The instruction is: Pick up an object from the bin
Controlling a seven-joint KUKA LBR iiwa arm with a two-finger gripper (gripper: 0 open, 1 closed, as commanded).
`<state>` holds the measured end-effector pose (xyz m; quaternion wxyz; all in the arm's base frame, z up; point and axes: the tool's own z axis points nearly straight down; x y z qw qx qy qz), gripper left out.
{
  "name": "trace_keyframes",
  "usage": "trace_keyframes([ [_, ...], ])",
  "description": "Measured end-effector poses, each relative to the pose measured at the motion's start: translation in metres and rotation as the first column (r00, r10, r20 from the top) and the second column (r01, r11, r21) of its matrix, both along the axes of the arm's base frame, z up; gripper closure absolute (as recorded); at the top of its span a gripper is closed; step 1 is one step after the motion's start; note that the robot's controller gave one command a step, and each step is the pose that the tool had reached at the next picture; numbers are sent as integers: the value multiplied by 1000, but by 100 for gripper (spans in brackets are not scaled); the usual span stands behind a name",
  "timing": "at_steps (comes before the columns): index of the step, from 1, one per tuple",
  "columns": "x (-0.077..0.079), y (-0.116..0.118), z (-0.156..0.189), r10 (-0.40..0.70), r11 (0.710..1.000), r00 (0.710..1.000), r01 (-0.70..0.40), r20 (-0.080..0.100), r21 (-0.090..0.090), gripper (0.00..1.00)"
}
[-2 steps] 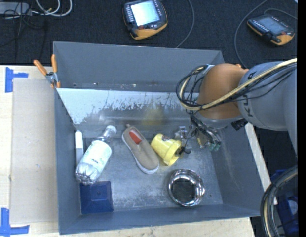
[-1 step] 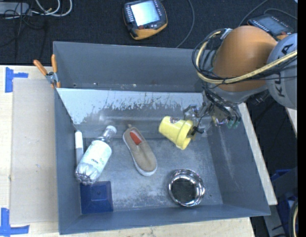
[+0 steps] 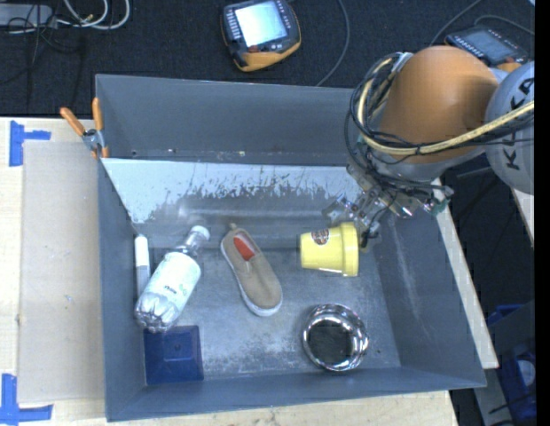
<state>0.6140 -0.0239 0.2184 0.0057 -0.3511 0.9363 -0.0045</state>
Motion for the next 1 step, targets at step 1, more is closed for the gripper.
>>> trace_keyframes([
  [1,-52,-78,-4,-13,1000,1000,13,-4,-2,100],
])
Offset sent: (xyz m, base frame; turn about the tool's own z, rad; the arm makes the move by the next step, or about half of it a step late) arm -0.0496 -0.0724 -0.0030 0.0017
